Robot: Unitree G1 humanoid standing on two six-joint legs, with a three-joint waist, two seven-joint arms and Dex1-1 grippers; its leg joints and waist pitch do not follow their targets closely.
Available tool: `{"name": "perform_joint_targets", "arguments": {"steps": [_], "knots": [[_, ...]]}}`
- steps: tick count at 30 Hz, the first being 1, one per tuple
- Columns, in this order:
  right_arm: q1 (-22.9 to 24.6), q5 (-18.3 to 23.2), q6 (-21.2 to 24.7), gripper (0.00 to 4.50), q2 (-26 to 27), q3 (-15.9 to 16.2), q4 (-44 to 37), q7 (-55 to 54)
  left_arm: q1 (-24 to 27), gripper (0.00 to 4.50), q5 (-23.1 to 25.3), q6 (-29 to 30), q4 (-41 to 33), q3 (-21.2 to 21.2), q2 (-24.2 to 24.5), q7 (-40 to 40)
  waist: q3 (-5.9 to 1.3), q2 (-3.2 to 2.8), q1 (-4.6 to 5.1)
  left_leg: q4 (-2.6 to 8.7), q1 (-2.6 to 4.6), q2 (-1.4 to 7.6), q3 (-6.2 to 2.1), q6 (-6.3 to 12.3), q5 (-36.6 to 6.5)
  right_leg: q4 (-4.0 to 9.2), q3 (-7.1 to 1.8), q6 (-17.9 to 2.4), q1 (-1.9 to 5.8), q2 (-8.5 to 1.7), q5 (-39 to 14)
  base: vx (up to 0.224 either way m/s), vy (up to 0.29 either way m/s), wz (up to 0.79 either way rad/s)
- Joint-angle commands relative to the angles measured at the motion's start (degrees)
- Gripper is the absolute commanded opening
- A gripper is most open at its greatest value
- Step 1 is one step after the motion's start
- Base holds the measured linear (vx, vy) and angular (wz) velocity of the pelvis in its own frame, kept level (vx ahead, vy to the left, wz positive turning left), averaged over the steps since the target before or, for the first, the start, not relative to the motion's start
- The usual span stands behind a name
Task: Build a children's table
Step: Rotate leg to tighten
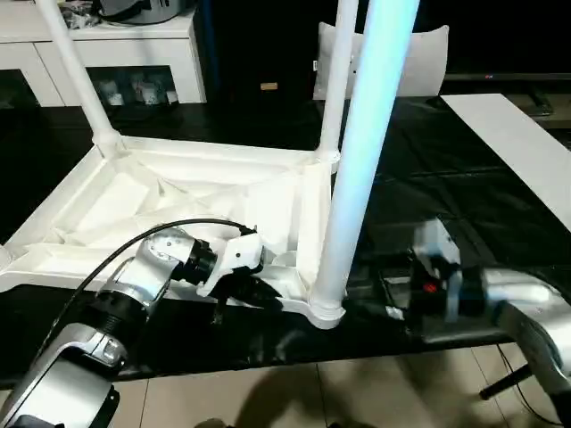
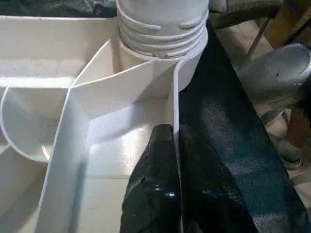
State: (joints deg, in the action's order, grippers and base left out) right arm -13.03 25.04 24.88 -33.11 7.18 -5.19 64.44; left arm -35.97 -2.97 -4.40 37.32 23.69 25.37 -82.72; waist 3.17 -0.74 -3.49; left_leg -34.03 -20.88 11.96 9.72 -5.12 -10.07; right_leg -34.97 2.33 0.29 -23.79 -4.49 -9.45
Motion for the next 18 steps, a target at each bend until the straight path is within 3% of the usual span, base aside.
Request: {"name": "perform_joint_targets", "arguments": {"steps": [1,4,6,8,12,13,18], "knots": [[-1.37,0.09,0.43,4.02,0.19,0.76,1.65,1.47,-0.29,0.0,0.44,0.44,0.83,0.5,-0.04,-1.18,-3.74,0.2,-0.39,4.16,0.44,0.49,0.09,0.82,-17.69,5.02,-1.49,-10.65,2.8,-2.52,-21.79,0.0,0.0,0.0],[-2.87,0.36,0.65,3.75,0.67,1.84,3.21,3.26,-0.57,0.0,0.11,0.7,0.49,0.4,-0.17,-1.9,-3.82,0.54,-0.47,4.12,0.26,0.53,0.15,1.05,-16.55,4.79,-1.54,-11.41,3.03,-2.51,-19.46,0.0,0.0,0.0],[-3.94,0.14,0.56,3.69,1.07,2.52,4.65,4.11,-0.61,0.0,0.17,0.65,0.38,0.37,-0.19,-2.32,-3.94,0.27,-0.56,4.07,0.29,0.57,0.2,1.25,-15.59,4.59,-1.52,-12.12,3.05,-2.53,-17.5,0.0,0.0,0.0],[-4.79,-0.09,0.4,3.33,1.17,3.14,5.93,4.98,-0.7,0.0,0.39,0.45,0.58,0.32,-0.31,-2.52,-3.96,0.33,-0.55,3.97,0.33,0.56,0.26,1.39,-15.49,4.47,-1.49,-12.56,3.05,-2.52,-17.02,0.0,0.0,0.0],[-6.69,-1.49,-0.56,3.15,2.14,4.3,9.02,5.2,-0.89,0.0,0.49,0.24,0.96,0.15,-0.45,-2.63,-3.82,0.37,-0.63,4.01,0.28,0.53,0.29,1.25,-15.52,4.58,-1.49,-12.19,3.02,-2.56,-18.25,0.0,0.0,0.0],[-6.99,-1.68,-0.45,2.89,2.3,4.5,9.41,5.2,-0.89,0.0,0.47,0.31,0.96,0.11,-0.47,-2.65,-3.88,0.39,-0.63,3.99,0.29,0.49,0.29,1.08,-15.53,4.65,-1.47,-11.93,3.04,-2.58,-18.99,0.0,0.0,0.0],[-7.91,-1.65,0.49,2.44,2.6,5.53,10.31,5.97,-0.87,0.0,0.13,0.94,0.99,-0.32,-0.59,-2.64,-3.84,0.31,-0.68,4.07,0.31,0.55,0.27,1.04,-15.66,4.64,-1.48,-11.7,3.04,-2.5,-19.1,0.0,0.0,0.0]]}}
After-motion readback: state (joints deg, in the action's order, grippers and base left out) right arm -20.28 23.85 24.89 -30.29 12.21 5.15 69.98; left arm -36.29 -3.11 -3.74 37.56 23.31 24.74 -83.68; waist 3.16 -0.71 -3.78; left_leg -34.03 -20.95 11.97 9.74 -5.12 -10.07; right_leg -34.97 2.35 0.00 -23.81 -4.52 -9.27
